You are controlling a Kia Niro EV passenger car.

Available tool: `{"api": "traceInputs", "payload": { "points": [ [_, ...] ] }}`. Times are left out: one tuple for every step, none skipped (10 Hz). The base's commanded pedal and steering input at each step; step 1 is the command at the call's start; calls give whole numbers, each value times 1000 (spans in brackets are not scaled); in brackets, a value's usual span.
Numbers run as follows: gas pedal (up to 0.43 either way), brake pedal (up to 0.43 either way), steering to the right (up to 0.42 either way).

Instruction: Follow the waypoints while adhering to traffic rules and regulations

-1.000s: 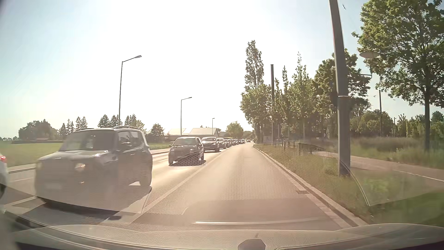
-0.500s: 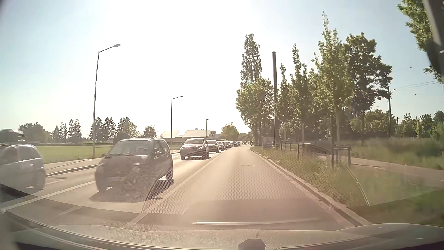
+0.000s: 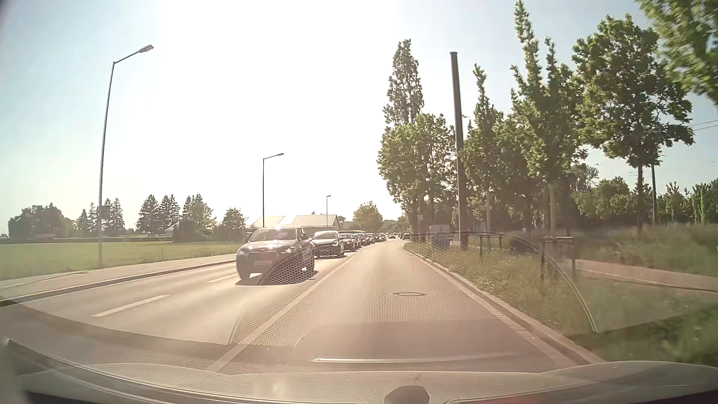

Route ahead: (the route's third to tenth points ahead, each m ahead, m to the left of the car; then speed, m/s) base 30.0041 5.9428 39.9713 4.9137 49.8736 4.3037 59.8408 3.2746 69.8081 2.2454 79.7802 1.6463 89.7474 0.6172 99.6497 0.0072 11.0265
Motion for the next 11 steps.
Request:
{"api": "traceInputs", "payload": {
  "points": [
    [138,0,5],
    [138,0,5],
    [138,0,5],
    [138,0,5],
    [138,0,5],
    [110,0,5],
    [28,0,5],
    [8,0,5],
    [0,0,3],
    [0,0,2],
    [0,0,0]
  ]
}}
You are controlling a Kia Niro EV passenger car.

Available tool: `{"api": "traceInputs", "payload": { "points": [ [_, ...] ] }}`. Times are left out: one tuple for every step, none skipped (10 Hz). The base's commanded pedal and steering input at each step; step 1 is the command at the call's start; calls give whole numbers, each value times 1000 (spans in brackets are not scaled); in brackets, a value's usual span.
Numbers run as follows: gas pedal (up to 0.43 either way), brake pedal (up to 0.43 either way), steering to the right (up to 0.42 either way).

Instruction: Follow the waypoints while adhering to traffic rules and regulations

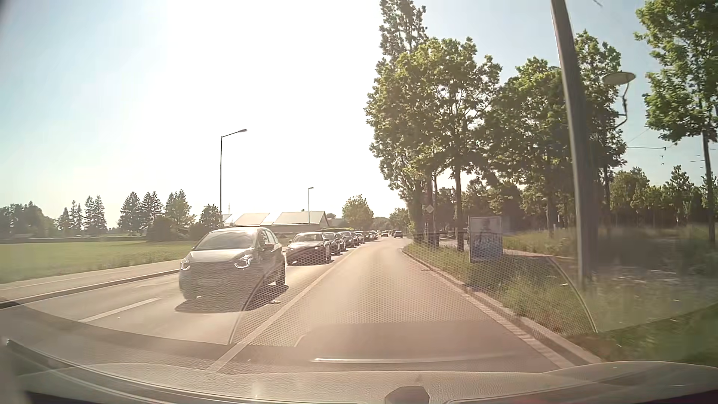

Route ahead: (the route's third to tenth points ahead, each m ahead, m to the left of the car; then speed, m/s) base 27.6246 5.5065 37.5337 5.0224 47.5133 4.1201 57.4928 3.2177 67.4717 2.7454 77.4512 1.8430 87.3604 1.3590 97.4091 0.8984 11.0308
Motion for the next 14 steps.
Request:
{"api": "traceInputs", "payload": {
  "points": [
    [0,0,-1],
    [0,0,-4],
    [0,0,-6],
    [20,0,-6],
    [20,0,-6],
    [20,0,-6],
    [20,0,-6],
    [20,0,-6],
    [20,0,-6],
    [39,0,-6],
    [39,0,-6],
    [47,0,-6],
    [79,0,-3],
    [87,0,1]
  ]
}}
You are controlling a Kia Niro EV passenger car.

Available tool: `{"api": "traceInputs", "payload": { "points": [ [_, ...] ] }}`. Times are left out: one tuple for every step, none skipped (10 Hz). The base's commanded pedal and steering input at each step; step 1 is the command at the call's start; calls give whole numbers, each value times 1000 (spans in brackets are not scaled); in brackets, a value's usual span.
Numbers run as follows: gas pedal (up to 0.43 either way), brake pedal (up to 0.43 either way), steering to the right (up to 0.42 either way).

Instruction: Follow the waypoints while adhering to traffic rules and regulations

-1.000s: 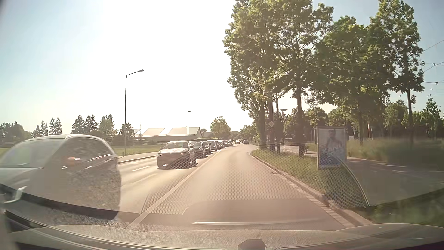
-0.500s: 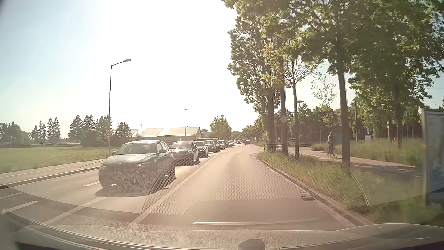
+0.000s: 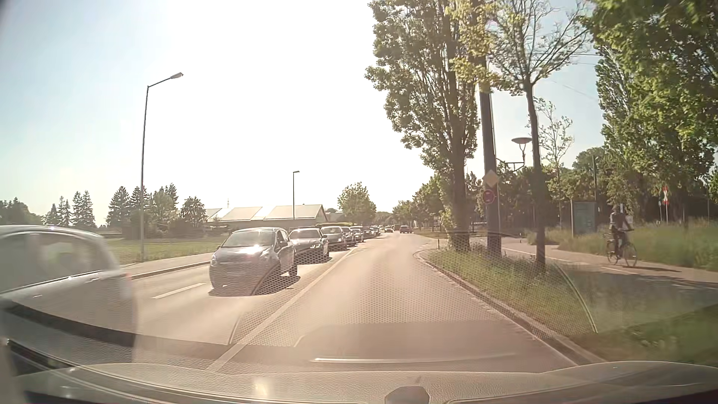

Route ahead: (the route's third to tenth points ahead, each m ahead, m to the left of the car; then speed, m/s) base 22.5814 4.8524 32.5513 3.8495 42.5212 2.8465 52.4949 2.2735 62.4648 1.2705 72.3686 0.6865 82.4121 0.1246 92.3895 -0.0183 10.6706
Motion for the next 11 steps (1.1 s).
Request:
{"api": "traceInputs", "payload": {
  "points": [
    [87,0,4],
    [87,0,7],
    [87,0,7],
    [87,0,7],
    [87,0,7],
    [87,0,7],
    [87,0,9],
    [87,0,11],
    [87,0,12],
    [87,0,12],
    [87,0,14]
  ]
}}
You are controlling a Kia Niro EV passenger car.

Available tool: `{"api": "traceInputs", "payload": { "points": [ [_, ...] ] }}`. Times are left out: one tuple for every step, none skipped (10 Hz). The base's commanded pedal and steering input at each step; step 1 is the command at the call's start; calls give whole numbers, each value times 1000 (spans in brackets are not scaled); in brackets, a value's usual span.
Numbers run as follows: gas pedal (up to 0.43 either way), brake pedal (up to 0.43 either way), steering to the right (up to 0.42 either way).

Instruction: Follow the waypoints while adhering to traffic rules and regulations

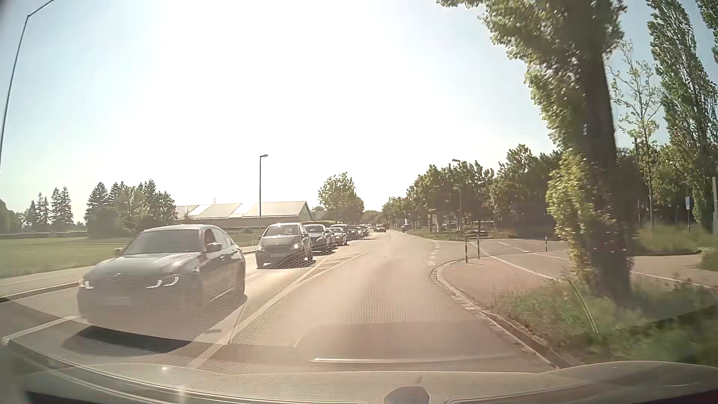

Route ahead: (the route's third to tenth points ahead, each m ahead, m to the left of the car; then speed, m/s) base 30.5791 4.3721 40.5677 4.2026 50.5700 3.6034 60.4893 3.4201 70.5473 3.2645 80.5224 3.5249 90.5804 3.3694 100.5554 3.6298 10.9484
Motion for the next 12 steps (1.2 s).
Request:
{"api": "traceInputs", "payload": {
  "points": [
    [87,0,16],
    [87,0,18],
    [87,0,18],
    [87,0,18],
    [87,0,18],
    [79,0,18],
    [79,0,18],
    [79,0,21],
    [87,0,23],
    [87,0,22],
    [87,0,22],
    [98,0,22]
  ]
}}
